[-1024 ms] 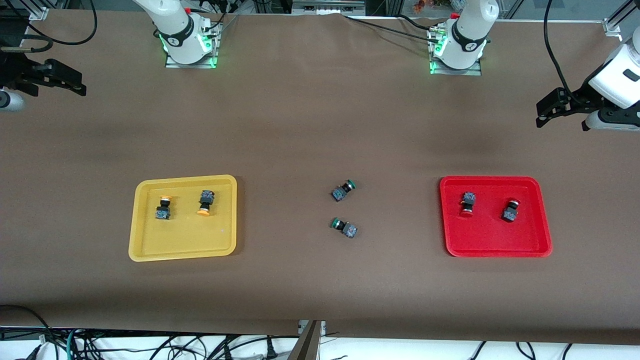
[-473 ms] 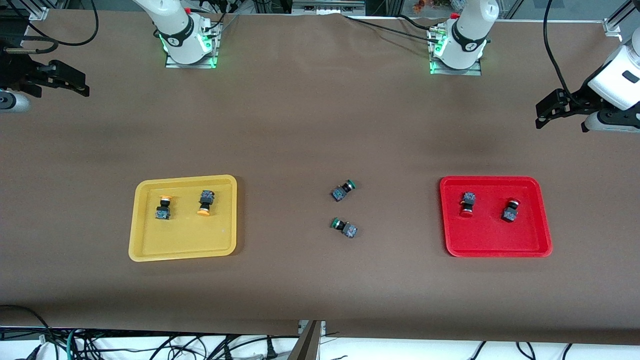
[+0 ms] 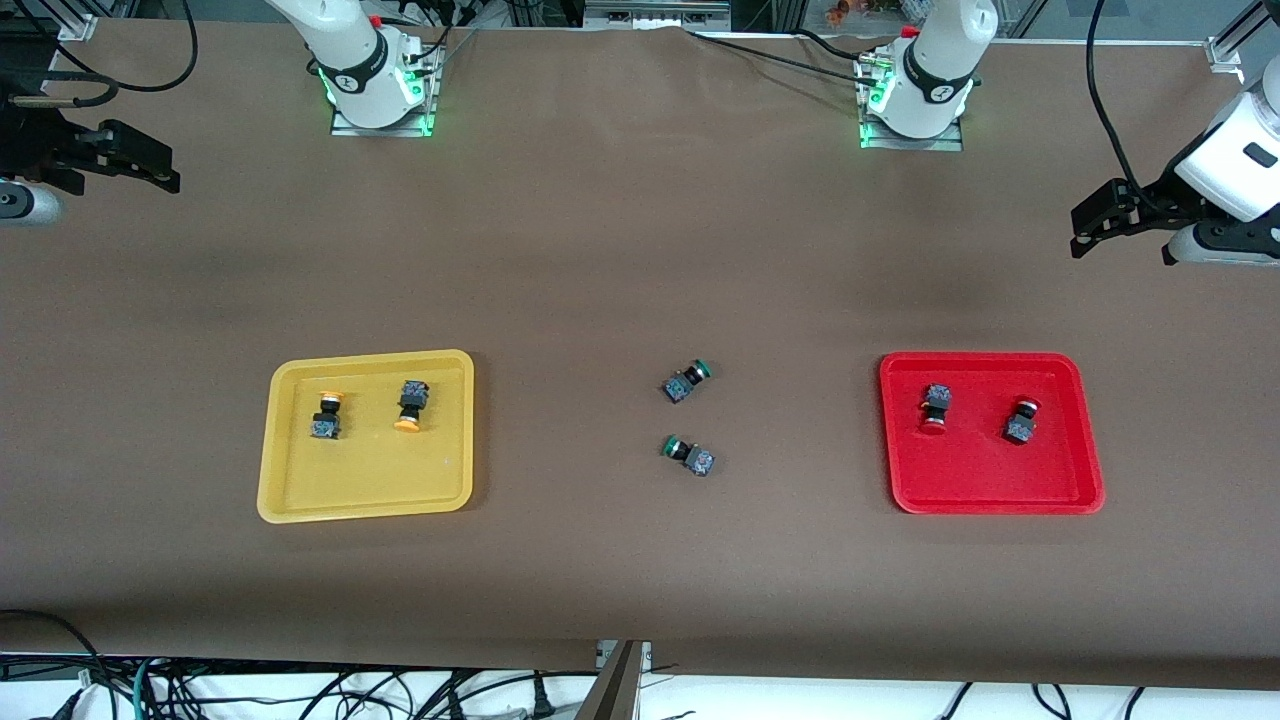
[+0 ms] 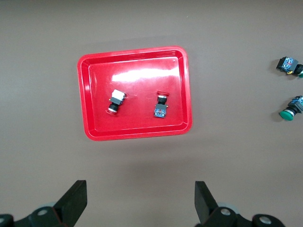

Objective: Place red and yellow buttons in trays

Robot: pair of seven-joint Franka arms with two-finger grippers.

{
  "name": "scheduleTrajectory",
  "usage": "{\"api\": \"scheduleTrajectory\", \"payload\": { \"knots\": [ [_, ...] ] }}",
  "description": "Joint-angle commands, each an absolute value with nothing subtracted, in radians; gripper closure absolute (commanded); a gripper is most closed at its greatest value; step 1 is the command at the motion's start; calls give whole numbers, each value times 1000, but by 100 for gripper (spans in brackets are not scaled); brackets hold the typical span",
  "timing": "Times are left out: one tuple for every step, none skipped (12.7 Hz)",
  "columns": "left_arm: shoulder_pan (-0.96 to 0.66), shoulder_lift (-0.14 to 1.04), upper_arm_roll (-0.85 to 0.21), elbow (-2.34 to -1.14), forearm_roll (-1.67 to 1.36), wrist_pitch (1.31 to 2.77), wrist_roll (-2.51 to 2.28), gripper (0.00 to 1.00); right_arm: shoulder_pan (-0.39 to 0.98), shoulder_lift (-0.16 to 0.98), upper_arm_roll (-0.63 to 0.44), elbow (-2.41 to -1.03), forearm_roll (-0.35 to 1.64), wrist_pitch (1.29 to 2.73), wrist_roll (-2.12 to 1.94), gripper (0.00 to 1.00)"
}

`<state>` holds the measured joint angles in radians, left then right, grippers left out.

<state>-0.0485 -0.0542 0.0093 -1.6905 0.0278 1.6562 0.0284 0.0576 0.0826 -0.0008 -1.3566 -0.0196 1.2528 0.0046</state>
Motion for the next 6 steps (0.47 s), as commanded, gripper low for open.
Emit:
{"api": "scheduleTrajectory", "payload": {
  "knots": [
    [-55, -34, 17, -1654, 12, 1638, 52, 0, 63, 78, 2, -1355, -38, 1252, -2, 0],
    [-55, -34, 17, -1655, 6, 1637, 52, 0, 63, 78, 2, -1355, -38, 1252, -2, 0],
    [-54, -32, 18, -1654, 5, 1637, 52, 0, 63, 78, 2, -1355, -38, 1252, -2, 0],
    [-54, -32, 18, -1654, 5, 1637, 52, 0, 63, 78, 2, -1355, -38, 1252, -2, 0],
    [-54, -32, 18, -1655, 5, 1637, 52, 0, 63, 78, 2, -1355, -38, 1252, -2, 0],
    [-54, -32, 18, -1654, 5, 1637, 52, 0, 63, 78, 2, -1355, -38, 1252, -2, 0]
  ]
}}
